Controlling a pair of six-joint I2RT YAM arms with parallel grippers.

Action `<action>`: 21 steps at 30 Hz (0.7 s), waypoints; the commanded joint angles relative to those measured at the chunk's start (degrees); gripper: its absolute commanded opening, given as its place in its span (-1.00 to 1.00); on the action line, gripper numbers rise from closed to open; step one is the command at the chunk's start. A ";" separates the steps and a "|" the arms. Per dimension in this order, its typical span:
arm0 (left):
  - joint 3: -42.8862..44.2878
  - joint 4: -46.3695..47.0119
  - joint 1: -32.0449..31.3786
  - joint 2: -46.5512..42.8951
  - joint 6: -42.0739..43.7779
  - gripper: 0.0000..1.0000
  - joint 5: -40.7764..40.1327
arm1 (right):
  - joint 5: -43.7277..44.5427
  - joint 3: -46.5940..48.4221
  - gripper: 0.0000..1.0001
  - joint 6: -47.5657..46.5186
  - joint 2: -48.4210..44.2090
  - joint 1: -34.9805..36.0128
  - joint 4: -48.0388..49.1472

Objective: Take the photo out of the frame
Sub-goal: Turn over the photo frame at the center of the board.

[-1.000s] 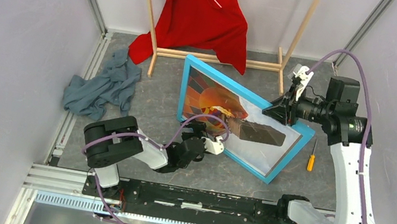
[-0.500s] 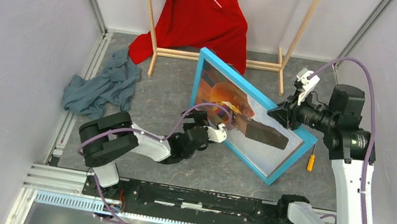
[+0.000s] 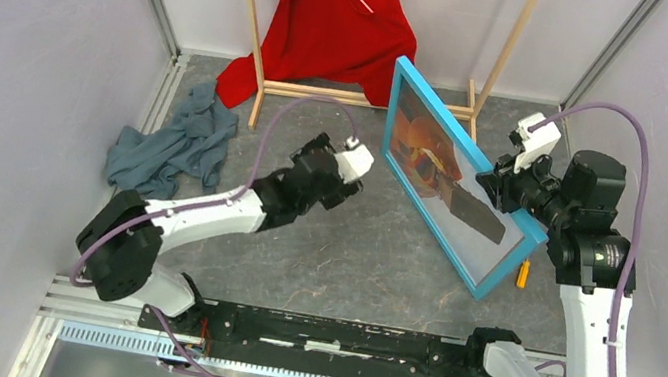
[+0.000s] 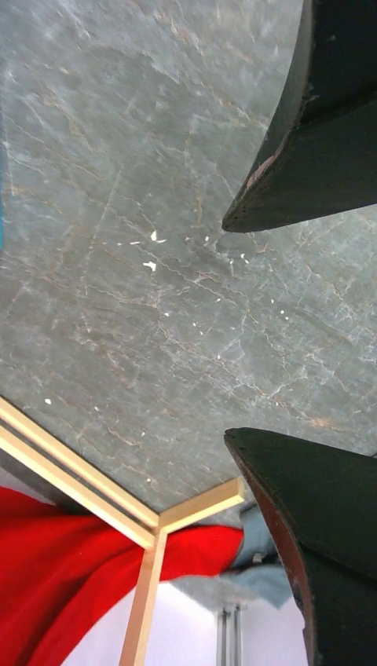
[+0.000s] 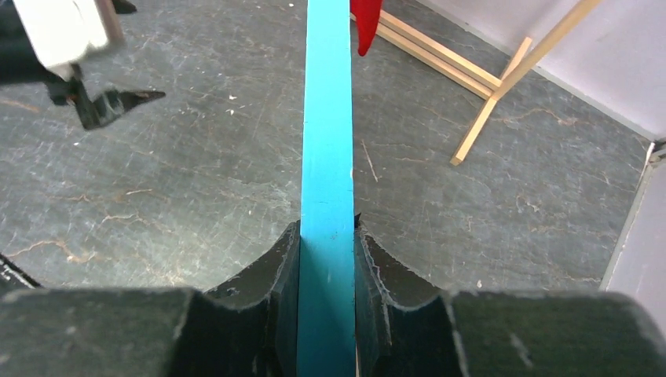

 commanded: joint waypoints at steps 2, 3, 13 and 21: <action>12.08 -18.41 5.70 -3.26 -16.90 1.00 17.25 | 5.13 -2.51 -1.00 1.25 -1.50 -0.04 12.22; 14.24 -20.67 6.52 -2.92 -19.19 1.00 20.38 | 6.08 -3.31 -1.00 1.07 -1.85 -0.02 13.06; 29.53 -30.35 12.20 3.89 -39.19 1.00 51.90 | 6.44 -8.65 -1.00 0.25 -3.81 0.67 16.42; 34.55 -27.18 12.90 6.01 -47.35 1.00 59.51 | 6.79 -11.19 -1.00 0.89 -4.43 2.96 17.77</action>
